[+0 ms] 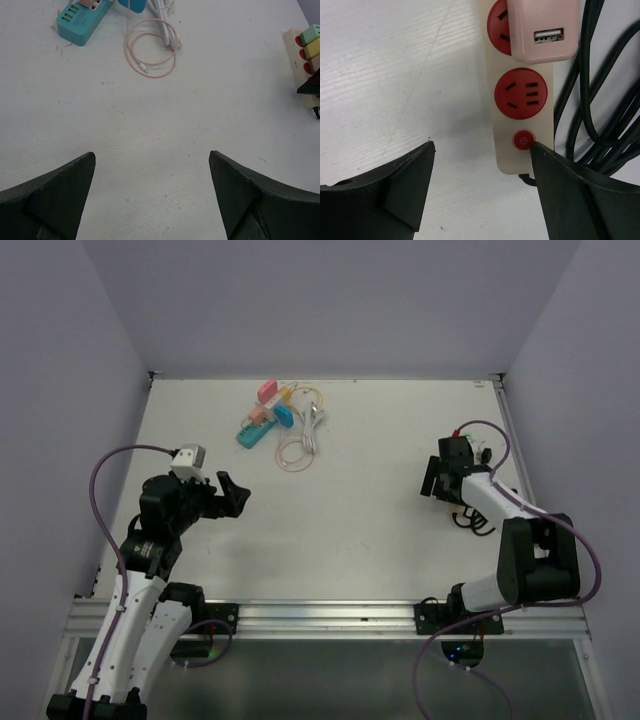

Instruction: Pull the plug off the socket

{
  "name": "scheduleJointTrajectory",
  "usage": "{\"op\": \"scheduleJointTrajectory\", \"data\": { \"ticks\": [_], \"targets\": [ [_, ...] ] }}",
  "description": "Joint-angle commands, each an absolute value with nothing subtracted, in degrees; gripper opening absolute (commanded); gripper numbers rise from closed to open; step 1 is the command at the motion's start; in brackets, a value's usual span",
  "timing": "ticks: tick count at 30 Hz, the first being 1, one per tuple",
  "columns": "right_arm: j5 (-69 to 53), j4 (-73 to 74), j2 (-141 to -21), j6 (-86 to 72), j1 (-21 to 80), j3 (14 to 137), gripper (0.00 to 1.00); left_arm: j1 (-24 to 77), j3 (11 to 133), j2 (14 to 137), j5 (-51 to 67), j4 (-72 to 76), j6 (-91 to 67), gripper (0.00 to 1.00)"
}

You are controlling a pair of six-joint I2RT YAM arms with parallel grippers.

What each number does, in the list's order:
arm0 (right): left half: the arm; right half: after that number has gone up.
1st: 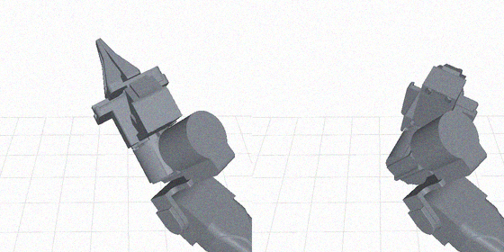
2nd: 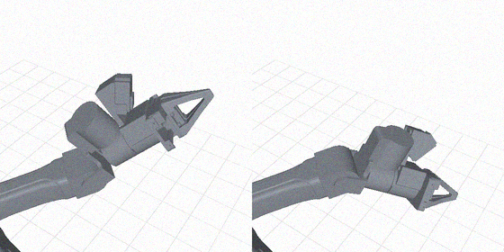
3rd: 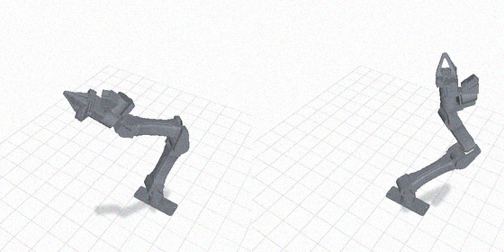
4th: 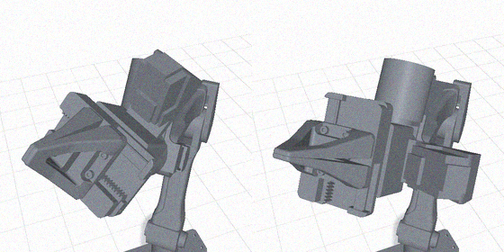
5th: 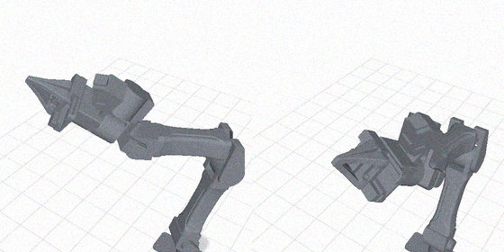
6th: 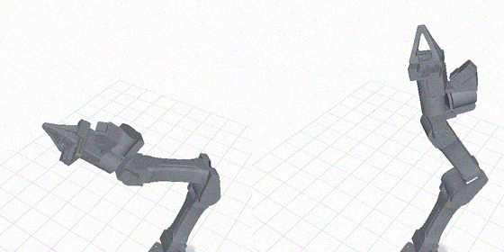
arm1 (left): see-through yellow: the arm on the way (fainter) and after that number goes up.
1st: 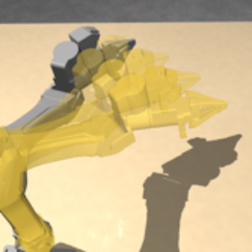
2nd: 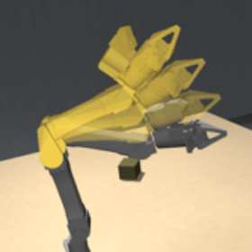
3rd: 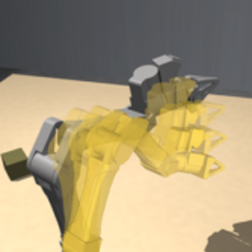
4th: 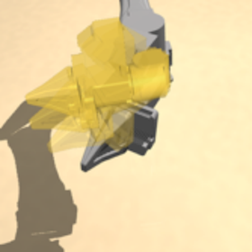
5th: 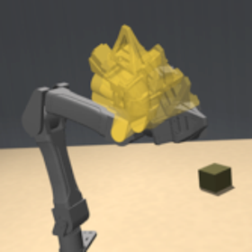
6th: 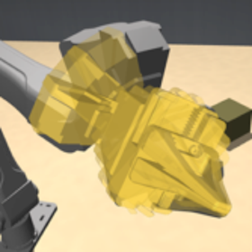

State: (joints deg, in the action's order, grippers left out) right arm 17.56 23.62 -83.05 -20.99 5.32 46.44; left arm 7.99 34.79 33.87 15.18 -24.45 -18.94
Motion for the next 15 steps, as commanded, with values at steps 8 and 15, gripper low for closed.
{"op": "scheduleJointTrajectory", "data": {
  "ticks": [8, 15],
  "targets": [
    [20.89, 26.36, -78.49, -23.81, 6.33, 47.46, 0.88, 7.12, 34.45, 34.1, 15.38, -21.88, -19.51, 1.0],
    [18.65, 25.58, -81.47, -25.49, 0.18, 46.76, 0.9, 7.03, 34.45, 33.93, 15.38, -21.97, -19.6, 1.0]
  ]
}}
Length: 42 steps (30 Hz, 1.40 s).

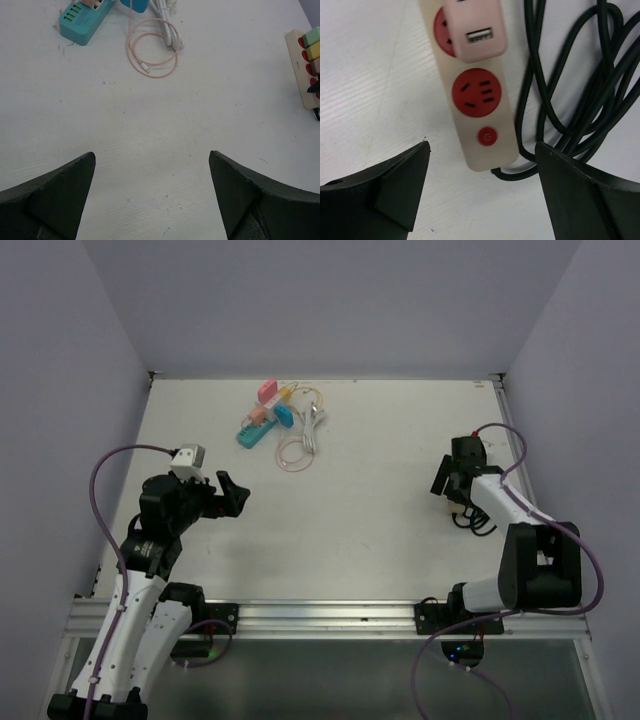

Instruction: Pull the plug off the socket

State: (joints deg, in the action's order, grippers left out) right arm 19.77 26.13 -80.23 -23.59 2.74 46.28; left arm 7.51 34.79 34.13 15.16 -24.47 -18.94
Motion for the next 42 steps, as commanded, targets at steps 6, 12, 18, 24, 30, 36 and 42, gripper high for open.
{"op": "scheduleJointTrajectory", "data": {
  "ticks": [6, 12, 18, 24, 30, 36, 42],
  "targets": [
    [12.75, 21.8, -84.63, -24.17, 0.18, 46.06, 0.87, 7.12, 34.36, 33.93, 15.29, -21.88, -19.6, 0.99],
    [13.09, 20.39, -85.69, -23.47, 0.18, 45.35, 0.75, 6.94, 34.37, 34.1, 15.21, -21.97, -19.69, 0.99],
    [13.36, 19.6, -87.54, -23.03, 0.18, 45.62, 0.66, 6.86, 34.63, 34.37, 15.82, -22.06, -19.51, 1.0],
    [11.42, 18.11, -87.28, -22.5, 0.7, 44.56, 0.45, 6.86, 34.45, 34.71, 13.9, -21.97, -20.3, 0.99],
    [11.87, 18.72, -82.28, -21.36, 7.28, 44.3, 0.1, 6.86, 34.72, 35.51, 9.94, -23.03, -21.71, 0.98],
    [8.17, 16.7, -77.52, -25.21, 18.07, 42.02, 0.03, 6.94, 34.72, 34.19, 3.8, -24.17, -23.55, 1.0],
    [7.73, 13.54, -76.9, -31.89, 30.81, 41.66, 0.0, 6.94, 34.89, 34.28, 4.03, -25.14, -25.92, 1.0]
  ]
}}
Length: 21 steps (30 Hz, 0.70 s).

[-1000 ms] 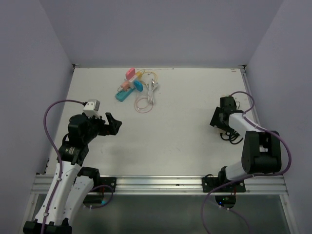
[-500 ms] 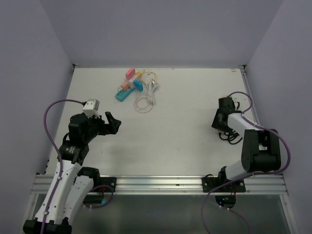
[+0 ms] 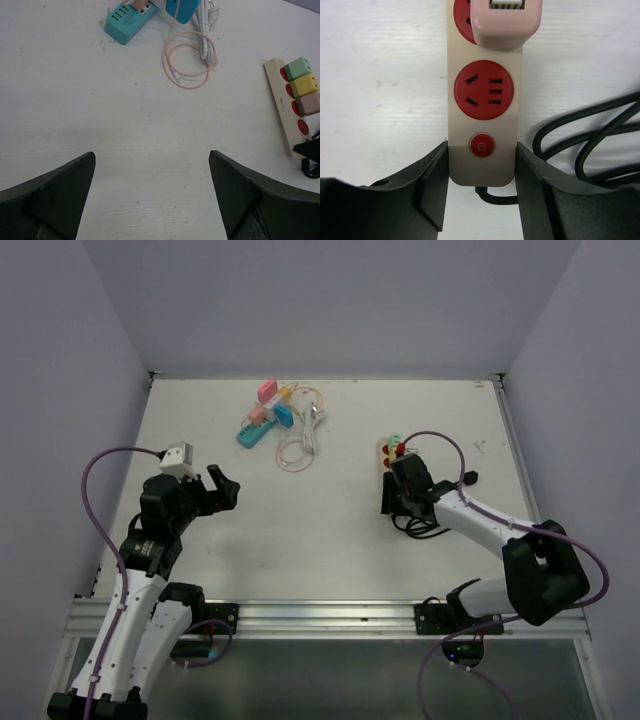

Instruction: Pull the plug off the socket

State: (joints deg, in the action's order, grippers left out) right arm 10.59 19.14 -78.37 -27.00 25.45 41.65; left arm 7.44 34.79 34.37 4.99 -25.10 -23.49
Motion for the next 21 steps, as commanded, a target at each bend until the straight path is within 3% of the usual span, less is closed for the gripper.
{"op": "scheduleJointTrajectory", "data": {
  "ticks": [1, 12, 21],
  "targets": [
    [8.0, 12.75, -77.25, -32.51, 32.68, 41.75, 0.0, 7.03, 34.72, 34.36, 4.91, -25.05, -27.58, 1.0],
    [12.38, -2.63, -85.68, -47.0, 57.54, 42.19, 0.0, 6.94, 27.07, 32.88, 15.29, -24.52, -43.05, 1.0],
    [11.52, -18.62, -91.49, -54.4, 66.09, 40.7, 0.0, 9.57, 19.43, 34.89, 20.48, -13.28, -51.41, 1.0]
  ]
}}
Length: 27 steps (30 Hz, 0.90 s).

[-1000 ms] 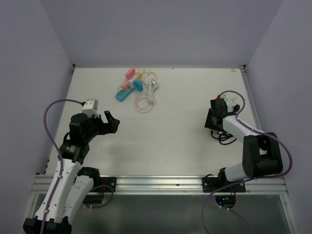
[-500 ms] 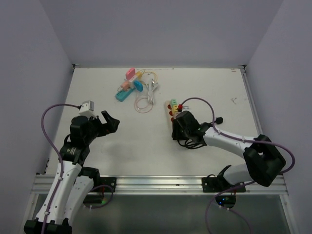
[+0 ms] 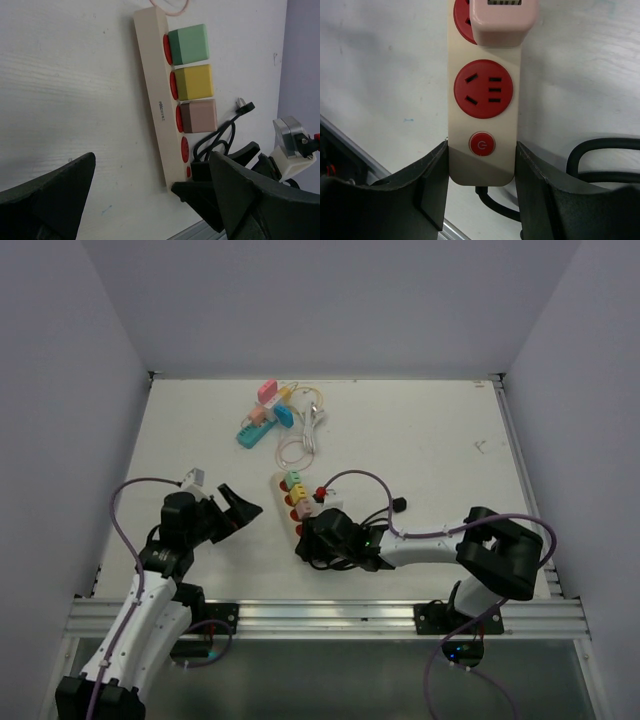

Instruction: Pull the plug off the socket

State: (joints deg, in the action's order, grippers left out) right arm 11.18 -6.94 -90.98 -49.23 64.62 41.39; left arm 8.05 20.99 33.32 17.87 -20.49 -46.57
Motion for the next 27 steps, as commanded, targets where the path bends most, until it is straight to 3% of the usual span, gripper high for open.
{"op": "scheduleJointTrajectory", "data": {
  "ticks": [1, 11, 22, 27],
  "targets": [
    [10.99, -21.07, -91.67, -54.67, 66.35, 40.35, 0.0, 10.36, 18.81, 35.59, 19.61, -11.62, -51.85, 1.0],
    [10.46, -24.35, -94.13, -56.16, 67.76, 39.2, 0.0, 24.34, 17.58, 52.63, 10.56, 1.56, -56.95, 0.94],
    [10.55, -26.45, -94.83, -56.86, 68.12, 38.5, 0.01, 30.05, 15.73, 63.71, 8.7, 11.07, -60.03, 0.72],
    [10.46, -26.63, -94.75, -57.04, 68.12, 38.23, 0.03, 30.59, 14.33, 66.0, 7.91, 13.26, -60.47, 0.55]
  ]
}}
